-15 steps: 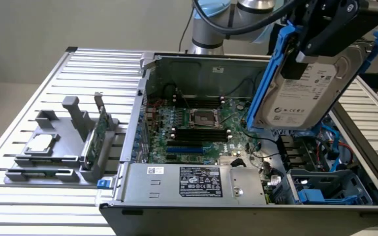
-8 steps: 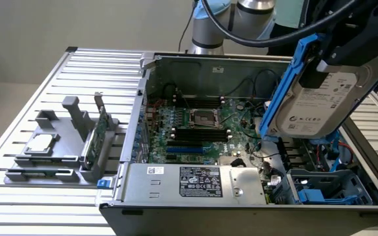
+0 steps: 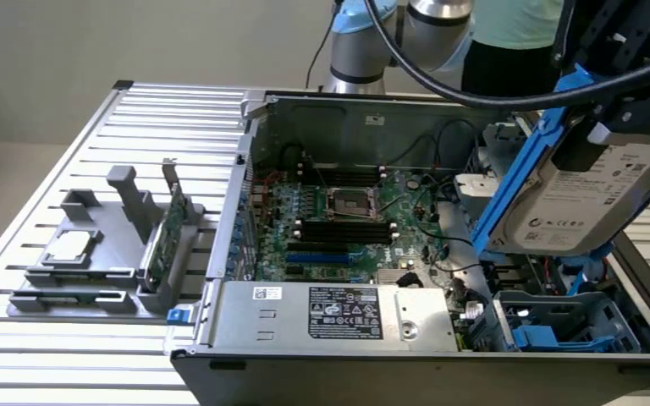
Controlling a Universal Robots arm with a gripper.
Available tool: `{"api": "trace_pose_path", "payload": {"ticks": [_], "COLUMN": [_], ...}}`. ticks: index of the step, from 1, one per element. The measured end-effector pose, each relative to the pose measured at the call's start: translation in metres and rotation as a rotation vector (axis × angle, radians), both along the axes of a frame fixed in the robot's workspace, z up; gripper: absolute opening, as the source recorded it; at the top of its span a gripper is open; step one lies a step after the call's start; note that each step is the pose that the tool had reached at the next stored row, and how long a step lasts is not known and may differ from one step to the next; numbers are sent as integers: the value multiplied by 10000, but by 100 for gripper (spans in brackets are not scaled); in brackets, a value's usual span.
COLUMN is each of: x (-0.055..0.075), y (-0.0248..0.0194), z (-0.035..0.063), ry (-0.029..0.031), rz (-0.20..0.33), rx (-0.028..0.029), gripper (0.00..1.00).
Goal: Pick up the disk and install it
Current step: 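Pick up the disk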
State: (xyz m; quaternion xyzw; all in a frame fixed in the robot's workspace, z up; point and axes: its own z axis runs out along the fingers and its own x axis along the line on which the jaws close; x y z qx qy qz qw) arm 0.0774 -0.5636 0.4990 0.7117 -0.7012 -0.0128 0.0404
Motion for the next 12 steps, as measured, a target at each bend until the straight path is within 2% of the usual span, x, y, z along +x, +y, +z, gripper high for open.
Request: {"api": "trace_pose_path", "payload": {"ticks": [3, 5, 9, 12], "x": [73, 135, 303, 370], "y": [-76, -111, -137, -158], "z": [-29, -63, -136, -191], "ry": [0, 0, 1, 1], "rz": [-1, -1, -1, 0], "rx": [2, 1, 1, 2], "gripper": [32, 32, 32, 32]}}
